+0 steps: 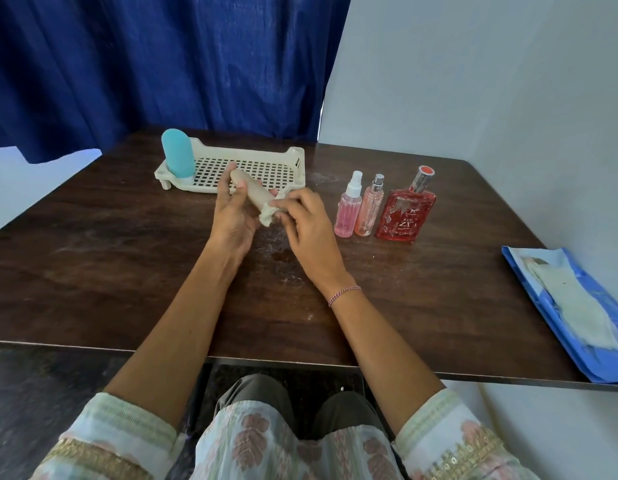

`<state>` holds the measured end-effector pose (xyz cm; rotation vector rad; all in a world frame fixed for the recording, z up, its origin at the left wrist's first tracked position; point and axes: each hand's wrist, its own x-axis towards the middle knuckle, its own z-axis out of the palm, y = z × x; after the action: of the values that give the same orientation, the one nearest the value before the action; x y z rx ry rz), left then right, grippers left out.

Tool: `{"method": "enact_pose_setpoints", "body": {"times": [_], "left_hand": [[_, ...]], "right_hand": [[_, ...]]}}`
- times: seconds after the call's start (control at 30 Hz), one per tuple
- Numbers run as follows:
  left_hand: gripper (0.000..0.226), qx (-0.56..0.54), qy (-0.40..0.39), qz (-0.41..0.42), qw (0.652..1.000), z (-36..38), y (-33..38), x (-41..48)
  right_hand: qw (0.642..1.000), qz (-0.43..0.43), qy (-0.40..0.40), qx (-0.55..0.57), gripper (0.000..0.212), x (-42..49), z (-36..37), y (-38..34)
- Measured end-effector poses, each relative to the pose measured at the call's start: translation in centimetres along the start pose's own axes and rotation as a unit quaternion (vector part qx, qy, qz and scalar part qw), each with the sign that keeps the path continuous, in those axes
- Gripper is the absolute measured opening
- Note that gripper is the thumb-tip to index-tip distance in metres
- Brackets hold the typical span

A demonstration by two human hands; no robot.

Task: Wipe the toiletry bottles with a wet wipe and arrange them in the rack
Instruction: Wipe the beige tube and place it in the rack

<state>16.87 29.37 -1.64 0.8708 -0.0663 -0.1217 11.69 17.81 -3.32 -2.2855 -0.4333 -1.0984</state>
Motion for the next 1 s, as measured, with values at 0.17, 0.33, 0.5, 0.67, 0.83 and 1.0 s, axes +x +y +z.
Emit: {"method": "enact_pose_setpoints", "body": {"times": [0.17, 0.33, 0.5, 0.67, 0.83, 1.0], "left_hand": [[0.04, 0.007, -0.007, 0.009, 1.0, -0.36, 0.45, 0.16], [0.04, -0.001, -0.016, -0.015, 1.0, -0.25, -0.04, 0.04], [0.037, -0.049, 0.016, -0.026, 0.998, -0.45, 0.09, 0.44], [0.037, -0.109, 0.017, -0.044, 0.993, -0.67, -0.04, 0.48], [0.033, -0.111, 0.013, -0.034, 0.993, -0.65, -0.08, 0.5], [0.037, -0.079, 0.022, 0.004, 0.997, -0.82, -0.07, 0.75]], "right_hand": [[1.0, -0.018, -0.001, -0.023, 0.019, 0.2, 1.04, -0.78], [0.996, 0.073, 0.031, 0.03, 0.017, 0.23, 0.72, -0.11], [0.986, 0.132, 0.033, 0.101, 0.015, 0.38, 0.7, -0.17], [0.971, 0.194, 0.013, 0.139, 0.02, 0.13, 0.7, -0.01], [0.96, 0.216, 0.009, 0.176, 0.02, 0.19, 0.77, 0.02], [0.956, 0.187, -0.059, 0.218, 0.016, -0.05, 0.94, -0.17]]}}
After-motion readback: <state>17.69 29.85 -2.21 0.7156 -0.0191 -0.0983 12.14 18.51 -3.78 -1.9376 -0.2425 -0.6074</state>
